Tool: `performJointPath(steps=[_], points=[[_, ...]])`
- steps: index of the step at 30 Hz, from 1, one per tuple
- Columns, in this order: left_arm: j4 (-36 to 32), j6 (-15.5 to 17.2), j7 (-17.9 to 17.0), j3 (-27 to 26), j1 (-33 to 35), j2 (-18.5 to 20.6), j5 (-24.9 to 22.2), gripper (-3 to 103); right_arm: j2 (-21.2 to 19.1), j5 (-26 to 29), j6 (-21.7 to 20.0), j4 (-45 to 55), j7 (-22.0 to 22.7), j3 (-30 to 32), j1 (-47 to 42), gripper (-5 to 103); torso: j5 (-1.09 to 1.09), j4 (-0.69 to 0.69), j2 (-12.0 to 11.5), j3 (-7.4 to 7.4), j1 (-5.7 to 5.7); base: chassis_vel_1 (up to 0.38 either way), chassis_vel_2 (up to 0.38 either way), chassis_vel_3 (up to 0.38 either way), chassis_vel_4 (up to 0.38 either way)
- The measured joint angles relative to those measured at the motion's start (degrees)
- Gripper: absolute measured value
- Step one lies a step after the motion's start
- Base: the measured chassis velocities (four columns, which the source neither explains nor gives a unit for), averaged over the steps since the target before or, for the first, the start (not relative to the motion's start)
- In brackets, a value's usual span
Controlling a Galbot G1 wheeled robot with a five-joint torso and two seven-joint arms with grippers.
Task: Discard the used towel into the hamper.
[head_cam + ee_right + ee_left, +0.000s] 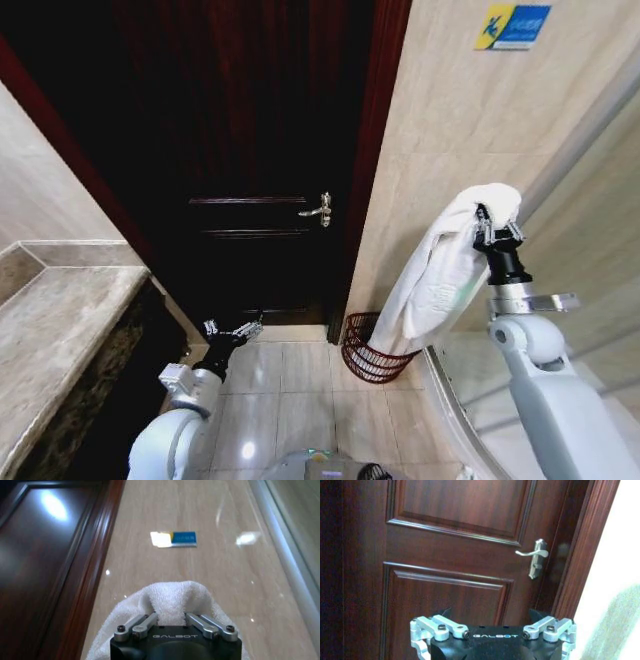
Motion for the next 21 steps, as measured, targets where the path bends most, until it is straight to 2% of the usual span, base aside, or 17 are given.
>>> performJointPath(steps=[7,21], points=[[0.0,0.0,0.0,0.0,0.0,0.0,0.0,100,2.5,0.0,1.3,-2.8,-1.6,-0.6,-3.3,11,0.01,0.03,0.0,-0.03,-0.09,0.006,-0.006,-0.006,0.009],[0.0,0.0,0.0,0.0,0.0,0.0,0.0,100,2.6,-0.5,4.1,-12.3,-4.4,-2.8,-1.0,11,0.00,0.03,0.0,-0.02,-0.04,0.000,0.000,0.000,0.000]])
